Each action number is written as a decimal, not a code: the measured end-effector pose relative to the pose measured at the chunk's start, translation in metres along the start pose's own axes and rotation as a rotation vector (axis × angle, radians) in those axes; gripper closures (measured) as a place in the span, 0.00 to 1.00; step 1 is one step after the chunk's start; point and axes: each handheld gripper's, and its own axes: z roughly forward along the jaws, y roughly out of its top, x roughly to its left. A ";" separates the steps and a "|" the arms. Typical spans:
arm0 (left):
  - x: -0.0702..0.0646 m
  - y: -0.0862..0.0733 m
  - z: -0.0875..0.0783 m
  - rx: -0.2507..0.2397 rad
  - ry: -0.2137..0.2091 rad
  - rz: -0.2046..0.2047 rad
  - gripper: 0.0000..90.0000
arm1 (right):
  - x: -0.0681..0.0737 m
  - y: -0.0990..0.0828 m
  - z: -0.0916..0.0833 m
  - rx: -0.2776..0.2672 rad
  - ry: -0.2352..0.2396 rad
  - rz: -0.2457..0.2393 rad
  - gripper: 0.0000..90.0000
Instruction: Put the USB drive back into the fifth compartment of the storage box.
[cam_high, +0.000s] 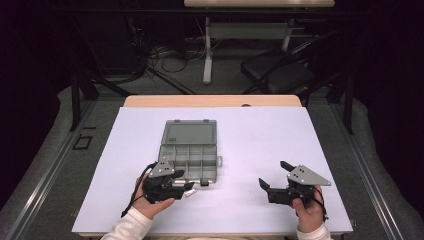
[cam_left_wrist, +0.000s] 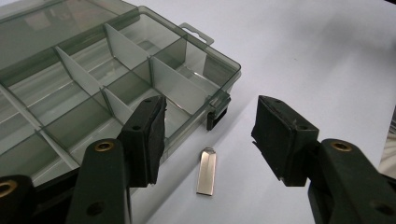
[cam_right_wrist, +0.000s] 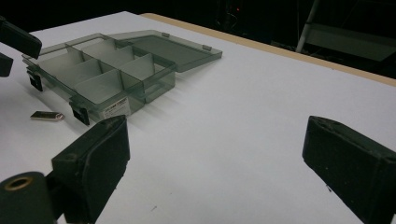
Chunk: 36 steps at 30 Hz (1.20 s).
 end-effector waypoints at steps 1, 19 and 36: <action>0.000 -0.002 0.002 0.004 -0.001 0.005 0.48 | 0.000 0.000 0.000 0.000 0.000 -0.001 0.08; -0.002 -0.011 0.011 0.082 -0.010 0.026 0.58 | -0.001 -0.001 0.001 0.008 -0.002 -0.008 0.09; 0.000 -0.014 0.021 0.131 -0.015 0.043 0.65 | 0.000 -0.001 0.001 0.013 0.003 -0.012 0.10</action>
